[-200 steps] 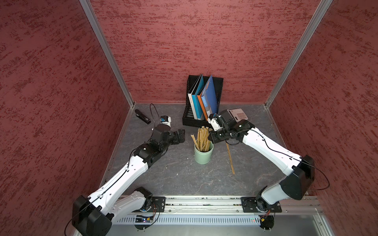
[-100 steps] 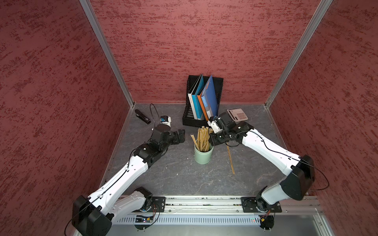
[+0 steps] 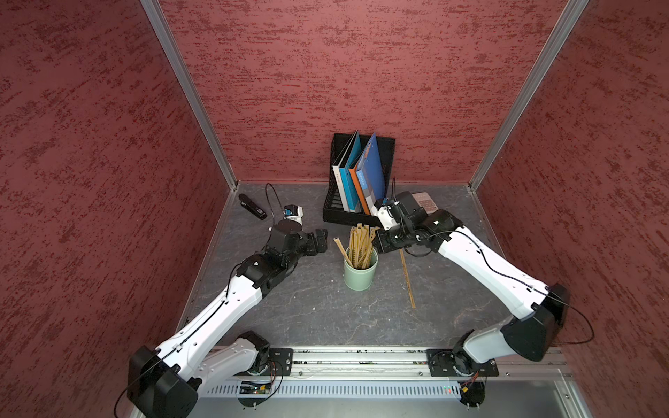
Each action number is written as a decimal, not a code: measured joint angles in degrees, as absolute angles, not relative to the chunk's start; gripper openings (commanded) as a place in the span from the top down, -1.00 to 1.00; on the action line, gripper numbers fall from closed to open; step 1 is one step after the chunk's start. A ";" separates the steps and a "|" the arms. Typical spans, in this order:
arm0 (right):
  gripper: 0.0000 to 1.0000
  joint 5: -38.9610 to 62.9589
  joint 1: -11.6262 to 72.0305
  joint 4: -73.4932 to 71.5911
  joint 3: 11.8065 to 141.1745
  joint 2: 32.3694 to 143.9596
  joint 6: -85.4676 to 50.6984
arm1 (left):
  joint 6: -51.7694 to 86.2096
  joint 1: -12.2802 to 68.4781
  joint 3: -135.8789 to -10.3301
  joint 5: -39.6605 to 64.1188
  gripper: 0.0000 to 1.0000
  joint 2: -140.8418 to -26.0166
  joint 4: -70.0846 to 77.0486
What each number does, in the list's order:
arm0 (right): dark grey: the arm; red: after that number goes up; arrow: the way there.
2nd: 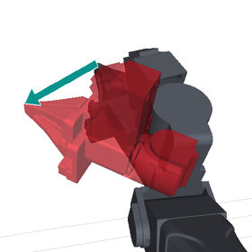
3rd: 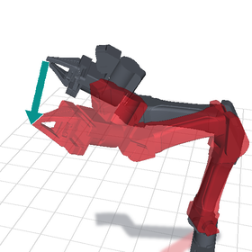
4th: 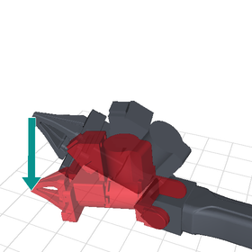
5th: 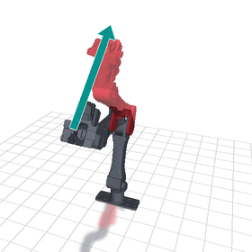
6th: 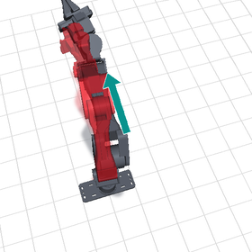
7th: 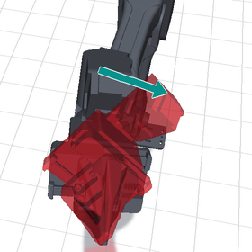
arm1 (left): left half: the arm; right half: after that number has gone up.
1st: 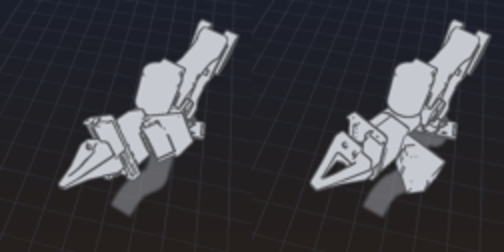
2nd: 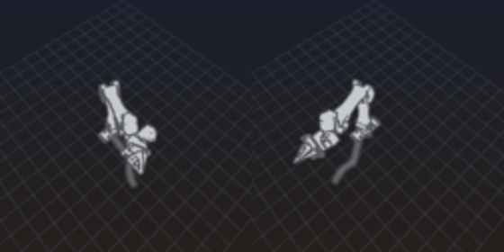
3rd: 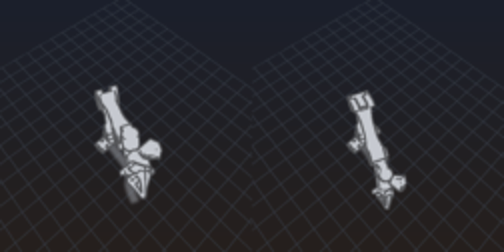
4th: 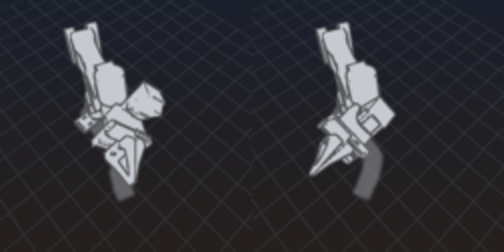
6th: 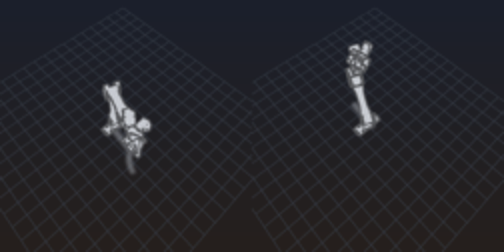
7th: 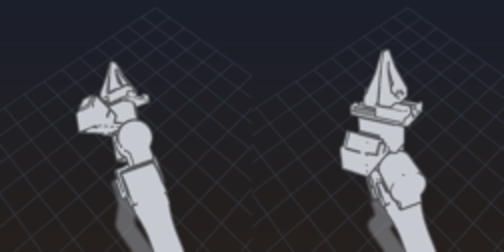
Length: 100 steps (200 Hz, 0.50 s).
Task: Take the straws out of the storage container
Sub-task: Pick up the straw from the container.
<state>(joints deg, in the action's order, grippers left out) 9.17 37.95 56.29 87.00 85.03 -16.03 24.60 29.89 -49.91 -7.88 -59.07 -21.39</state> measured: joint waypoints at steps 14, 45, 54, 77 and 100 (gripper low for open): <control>0.94 8.88 37.95 57.87 88.64 84.05 -15.79 | 24.60 29.89 -49.91 -7.84 -0.99 -59.42 -21.21; 0.94 8.45 37.95 60.45 90.17 82.63 -15.18 | 24.60 29.89 -49.91 -7.75 -0.99 -59.79 -20.64; 0.94 8.32 37.95 60.86 90.15 82.72 -15.03 | 24.60 29.89 -49.91 -7.73 -0.99 -59.79 -20.47; 0.94 8.23 37.95 61.19 90.06 83.72 -14.70 | 24.60 29.89 -49.91 -7.31 -0.99 -59.81 -20.40; 0.94 8.23 37.95 61.08 90.04 85.67 -14.41 | 24.56 29.89 -49.91 -6.33 -0.99 -59.90 -20.45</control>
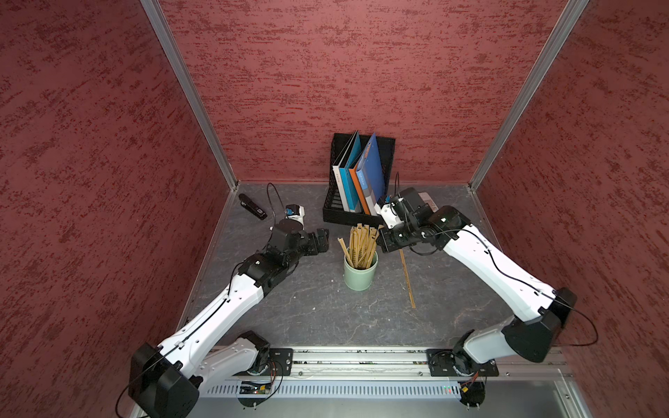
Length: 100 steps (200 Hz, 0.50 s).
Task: Take the straws out of the storage container
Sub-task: Pick up the straw from the container.
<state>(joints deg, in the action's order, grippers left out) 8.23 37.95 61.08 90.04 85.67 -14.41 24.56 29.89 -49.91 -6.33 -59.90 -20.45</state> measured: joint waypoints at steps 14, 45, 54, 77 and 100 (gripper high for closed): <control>0.94 8.23 37.95 60.97 90.04 86.70 -14.09 | 24.29 29.89 -49.91 -5.41 -0.99 -59.90 -20.47; 0.95 8.23 37.95 60.66 90.04 87.44 -13.06 | 23.33 29.89 -49.89 -1.39 -0.99 -59.88 -20.10; 0.94 8.29 37.95 60.58 90.04 87.26 -12.64 | 23.16 29.89 -49.80 -0.30 -0.99 -59.77 -19.70; 0.94 9.13 37.95 60.42 90.06 86.04 -10.85 | 22.63 29.89 -49.47 1.41 -1.00 -59.13 -19.29; 0.94 10.44 37.95 60.45 90.11 83.59 -8.84 | 22.33 29.89 -49.47 2.42 -0.99 -58.89 -18.87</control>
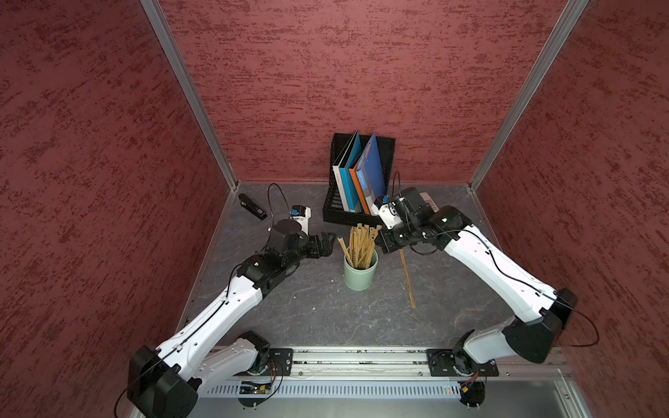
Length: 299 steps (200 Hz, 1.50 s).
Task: Take the straws out of the storage container
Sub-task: Pick up the straw from the container.
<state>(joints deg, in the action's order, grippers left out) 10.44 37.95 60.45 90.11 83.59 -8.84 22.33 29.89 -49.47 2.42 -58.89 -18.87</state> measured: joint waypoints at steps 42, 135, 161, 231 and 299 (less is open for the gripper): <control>0.93 11.11 37.95 60.34 90.67 78.63 -5.89 | 22.20 29.89 -49.47 3.42 -0.99 -58.89 -18.24; 0.94 12.49 37.95 60.23 93.95 78.83 -1.04 | 20.80 29.89 -49.45 7.84 -0.99 -57.54 -16.78; 0.94 13.82 37.95 59.83 93.93 78.81 0.34 | 20.23 29.89 -49.45 9.10 -0.99 -57.04 -16.45; 0.97 11.62 37.95 63.99 98.02 78.08 0.08 | 19.92 29.89 -49.43 9.19 -0.99 -57.49 -15.46; 0.99 -0.16 37.95 75.79 114.06 77.84 -5.63 | 20.14 29.89 -48.84 8.93 -0.99 -57.60 -15.35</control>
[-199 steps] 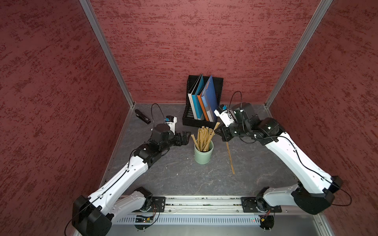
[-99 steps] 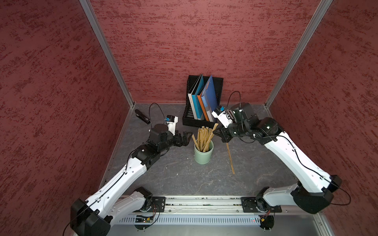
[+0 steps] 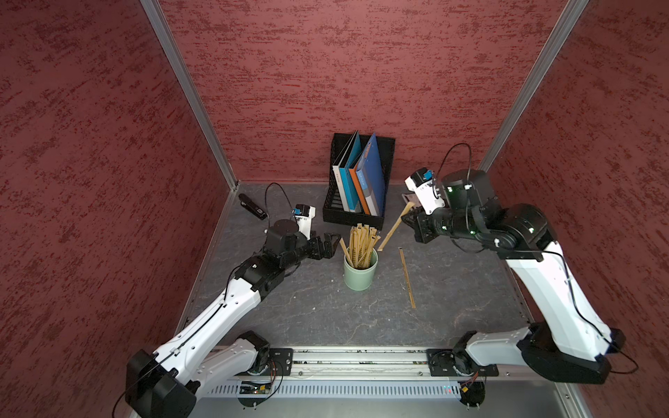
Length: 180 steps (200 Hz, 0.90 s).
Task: Take the straws out of the storage container
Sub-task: Pick up the straw from the container, then place the straw at the center of the board.
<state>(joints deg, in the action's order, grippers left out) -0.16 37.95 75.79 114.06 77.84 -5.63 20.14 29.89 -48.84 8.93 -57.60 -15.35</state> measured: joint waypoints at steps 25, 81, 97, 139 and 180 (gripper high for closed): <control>0.99 -4.29 37.95 81.67 119.24 80.60 -8.23 | 20.34 29.89 -48.86 8.88 -0.99 -57.60 -15.35; 0.99 -9.26 34.89 91.05 125.27 92.12 -11.97 | 20.58 29.89 -48.84 8.47 -0.99 -57.60 -15.42; 1.00 -8.12 31.83 91.46 122.32 94.59 -11.57 | 20.56 29.89 -48.86 8.40 -0.99 -57.60 -15.46; 1.00 -2.44 21.32 91.11 110.69 100.68 -8.71 | 20.49 29.85 -48.84 7.44 -0.99 -57.60 -15.90; 1.00 1.93 14.26 89.67 106.50 109.51 -5.26 | 19.81 29.67 -48.84 7.18 -0.99 -58.33 -16.29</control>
